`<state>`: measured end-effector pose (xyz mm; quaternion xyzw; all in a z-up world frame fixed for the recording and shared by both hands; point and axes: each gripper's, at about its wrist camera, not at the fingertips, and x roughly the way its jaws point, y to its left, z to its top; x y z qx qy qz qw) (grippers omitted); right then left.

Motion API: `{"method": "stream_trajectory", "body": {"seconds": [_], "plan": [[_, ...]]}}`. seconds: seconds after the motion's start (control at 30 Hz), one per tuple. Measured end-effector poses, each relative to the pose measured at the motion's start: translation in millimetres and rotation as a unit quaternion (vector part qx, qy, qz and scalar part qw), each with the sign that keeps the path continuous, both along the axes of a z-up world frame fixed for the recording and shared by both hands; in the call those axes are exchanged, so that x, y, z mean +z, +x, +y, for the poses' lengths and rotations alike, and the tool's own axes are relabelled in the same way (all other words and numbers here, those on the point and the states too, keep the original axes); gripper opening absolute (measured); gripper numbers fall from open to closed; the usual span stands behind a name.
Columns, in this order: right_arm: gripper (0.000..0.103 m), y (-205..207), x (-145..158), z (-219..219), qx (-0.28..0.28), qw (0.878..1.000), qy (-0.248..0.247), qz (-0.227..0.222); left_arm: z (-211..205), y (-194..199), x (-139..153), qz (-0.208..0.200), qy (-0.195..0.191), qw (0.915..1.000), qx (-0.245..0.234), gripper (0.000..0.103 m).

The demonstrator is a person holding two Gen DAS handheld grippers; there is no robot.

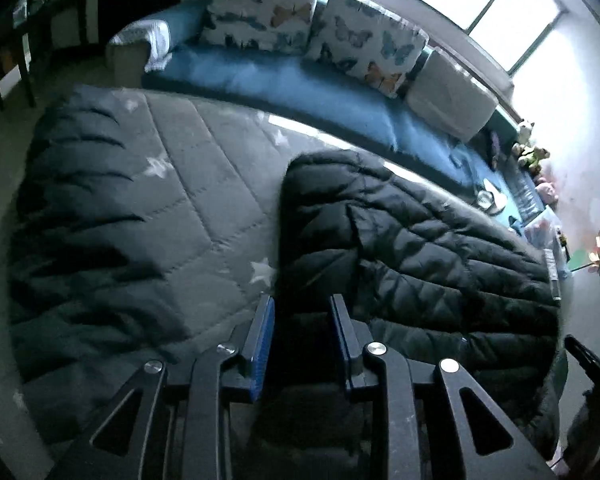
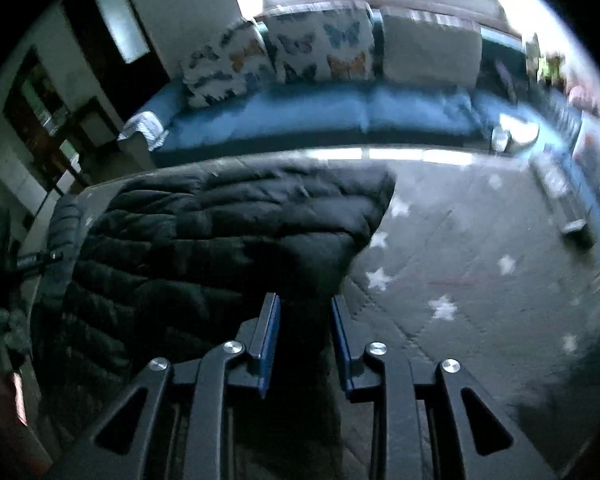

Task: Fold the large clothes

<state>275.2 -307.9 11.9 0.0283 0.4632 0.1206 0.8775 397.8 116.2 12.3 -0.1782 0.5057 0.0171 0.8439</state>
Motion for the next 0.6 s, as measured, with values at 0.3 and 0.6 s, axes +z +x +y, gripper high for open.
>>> {"method": "stream_trajectory", "body": {"seconds": [0.3, 0.6], "plan": [[0.1, -102, 57, 5, 0.033, 0.995, 0.001, -0.09, -24, -133, 91, -0.087, 0.032, 0.993, -0.074, 0.05], [0.1, -190, 50, 52, 0.111, 0.984, -0.061, -0.125, -86, -268, 114, -0.131, 0.037, 0.9803, -0.143, 0.087]]}}
